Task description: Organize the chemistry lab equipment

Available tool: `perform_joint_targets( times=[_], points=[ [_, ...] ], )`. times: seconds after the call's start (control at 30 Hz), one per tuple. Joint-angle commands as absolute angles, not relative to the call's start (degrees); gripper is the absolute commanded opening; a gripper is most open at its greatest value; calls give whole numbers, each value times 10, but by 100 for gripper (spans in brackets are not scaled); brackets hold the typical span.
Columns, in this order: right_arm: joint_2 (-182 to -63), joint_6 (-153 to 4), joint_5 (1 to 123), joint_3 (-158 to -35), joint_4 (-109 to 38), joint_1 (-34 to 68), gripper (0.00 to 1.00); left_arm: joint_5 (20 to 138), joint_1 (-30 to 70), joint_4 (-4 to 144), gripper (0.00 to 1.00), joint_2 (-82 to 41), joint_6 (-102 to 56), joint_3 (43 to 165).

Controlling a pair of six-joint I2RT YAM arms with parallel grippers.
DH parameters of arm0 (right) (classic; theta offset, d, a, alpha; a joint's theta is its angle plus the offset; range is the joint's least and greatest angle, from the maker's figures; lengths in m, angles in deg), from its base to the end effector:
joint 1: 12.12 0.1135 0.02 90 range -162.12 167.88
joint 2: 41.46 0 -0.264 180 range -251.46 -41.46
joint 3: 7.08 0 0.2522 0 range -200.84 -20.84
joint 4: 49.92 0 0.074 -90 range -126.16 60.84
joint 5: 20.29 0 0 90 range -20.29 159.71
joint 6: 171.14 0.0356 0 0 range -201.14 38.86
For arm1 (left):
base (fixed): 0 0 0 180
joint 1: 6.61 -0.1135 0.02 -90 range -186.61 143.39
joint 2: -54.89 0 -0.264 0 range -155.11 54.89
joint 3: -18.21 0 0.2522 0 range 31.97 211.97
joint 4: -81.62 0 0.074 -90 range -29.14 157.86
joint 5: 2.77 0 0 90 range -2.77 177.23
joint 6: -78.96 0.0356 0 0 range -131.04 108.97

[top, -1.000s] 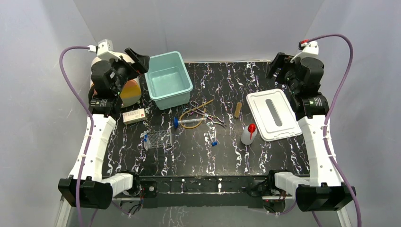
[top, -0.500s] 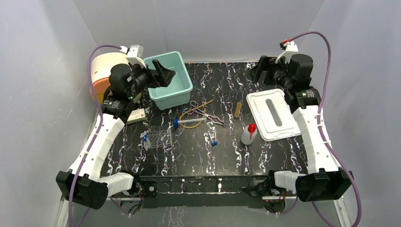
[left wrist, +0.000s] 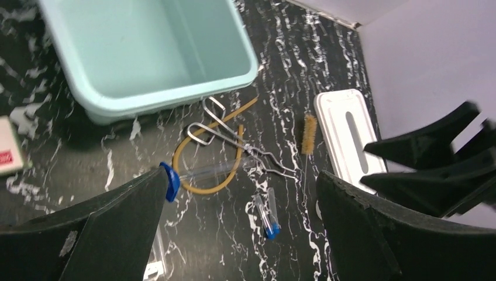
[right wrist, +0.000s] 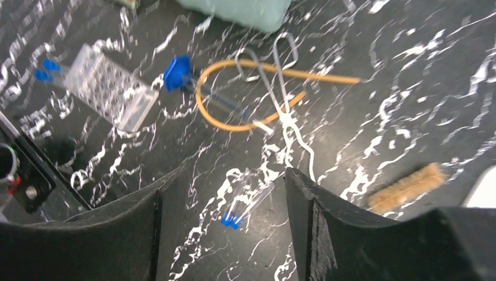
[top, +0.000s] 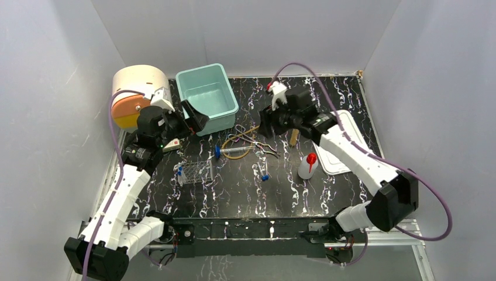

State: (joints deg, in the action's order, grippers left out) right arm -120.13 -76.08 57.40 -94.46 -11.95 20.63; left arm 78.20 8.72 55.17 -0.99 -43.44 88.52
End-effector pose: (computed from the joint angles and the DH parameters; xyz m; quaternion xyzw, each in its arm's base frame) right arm 0.2586 0.1753 0.3574 -0.2579 0.8199 0.2504 0.4456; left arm 0.2135 -0.0643 0.3722 -0.0660 0.7736 -0.3097 0.5489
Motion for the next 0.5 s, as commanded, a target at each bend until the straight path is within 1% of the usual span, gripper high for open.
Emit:
perform_joint_targets(
  times=[0.0, 0.1, 0.17, 0.3, 0.4, 0.47],
  points=[
    [-1228, -765, 632, -925, -122, 252, 68, 839, 86, 506, 98, 17, -494, 867],
    [-1259, -726, 656, -919, -111, 269, 71, 840, 86, 508, 98, 13, -499, 865],
    [-1272, -707, 691, -892, -110, 284, 70, 845, 86, 509, 98, 8, -500, 868],
    [-1291, -664, 762, -867, -62, 304, 56, 836, 86, 515, 98, 2, -493, 872],
    [-1279, -625, 792, -844, -52, 309, 55, 828, 86, 518, 98, -2, -492, 869],
    [-1273, -599, 796, -828, -61, 309, 57, 825, 86, 520, 98, -3, -492, 865]
  ],
)
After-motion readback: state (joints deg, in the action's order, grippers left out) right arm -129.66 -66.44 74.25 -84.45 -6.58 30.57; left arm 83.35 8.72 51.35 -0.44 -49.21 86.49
